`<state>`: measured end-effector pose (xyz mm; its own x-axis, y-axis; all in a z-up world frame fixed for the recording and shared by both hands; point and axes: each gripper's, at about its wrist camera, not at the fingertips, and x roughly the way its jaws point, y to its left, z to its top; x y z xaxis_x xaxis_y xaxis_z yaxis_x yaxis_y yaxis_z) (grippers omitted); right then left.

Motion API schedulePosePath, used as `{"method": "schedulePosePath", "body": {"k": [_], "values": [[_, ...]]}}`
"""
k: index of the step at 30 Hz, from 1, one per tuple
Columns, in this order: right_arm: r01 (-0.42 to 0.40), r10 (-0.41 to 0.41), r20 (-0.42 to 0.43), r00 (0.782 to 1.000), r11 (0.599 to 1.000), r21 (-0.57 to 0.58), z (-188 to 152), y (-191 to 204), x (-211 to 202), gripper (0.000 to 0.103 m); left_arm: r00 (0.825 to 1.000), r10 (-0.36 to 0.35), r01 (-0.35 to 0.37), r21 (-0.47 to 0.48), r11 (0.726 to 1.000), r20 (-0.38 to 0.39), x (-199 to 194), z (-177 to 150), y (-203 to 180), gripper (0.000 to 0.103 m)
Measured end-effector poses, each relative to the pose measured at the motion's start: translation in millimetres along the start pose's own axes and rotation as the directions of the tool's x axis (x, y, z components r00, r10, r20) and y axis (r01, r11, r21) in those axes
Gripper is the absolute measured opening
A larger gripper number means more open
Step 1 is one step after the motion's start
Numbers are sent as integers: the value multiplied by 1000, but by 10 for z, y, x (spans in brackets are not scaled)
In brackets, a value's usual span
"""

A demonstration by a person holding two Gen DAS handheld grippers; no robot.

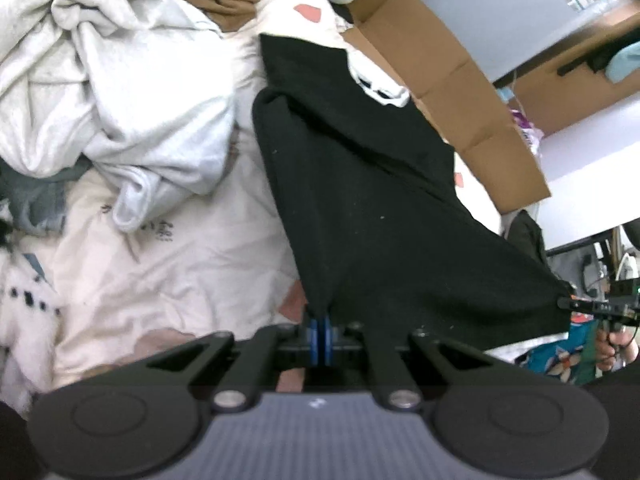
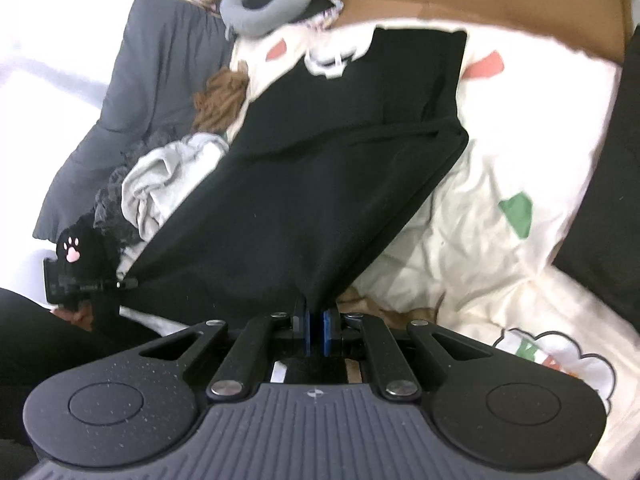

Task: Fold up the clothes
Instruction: 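Lift the hem with both tools and fold it toward the collar, then lay the folded hem down on the garment and open both tools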

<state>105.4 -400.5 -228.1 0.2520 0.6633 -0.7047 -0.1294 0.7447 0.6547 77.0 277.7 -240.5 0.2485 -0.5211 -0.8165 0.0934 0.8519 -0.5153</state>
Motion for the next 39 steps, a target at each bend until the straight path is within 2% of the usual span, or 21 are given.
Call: {"method": "schedulePosePath", "body": {"k": [2,7,12,17,21,25,35,39], "values": [[11,-11,11,1000,1000,4,-20,11,-97,3,1000,-3,3,3,1000,11,13,-56,-51,3],[28,-29,34,999,999,42,-130,-93,-319,3,1000,-3,4,-19,1000,31,-307,-224,-210,3],[28,-35,58,998,994,106,-381,-140,-458,3,999,-11,13,-46,999,43,-490,-486,-254,3],[26,-34,55,998,990,142,-660,-152,-544,3,999,-20,22,-77,997,36,-522,-736,-282,3],[21,-31,60,998,986,166,-785,-156,-581,3,998,-31,36,-116,993,45,-496,-794,-251,3],[13,-28,80,996,984,176,-701,-172,-569,3,997,-43,51,-127,991,65,-474,-638,-226,3],[4,-19,102,995,988,152,-102,-193,-375,4,993,-70,84,-152,985,93,-263,-57,-114,3],[-3,-19,136,991,987,163,113,-222,-368,4,987,-87,109,-162,981,132,-246,215,-65,3]]}}
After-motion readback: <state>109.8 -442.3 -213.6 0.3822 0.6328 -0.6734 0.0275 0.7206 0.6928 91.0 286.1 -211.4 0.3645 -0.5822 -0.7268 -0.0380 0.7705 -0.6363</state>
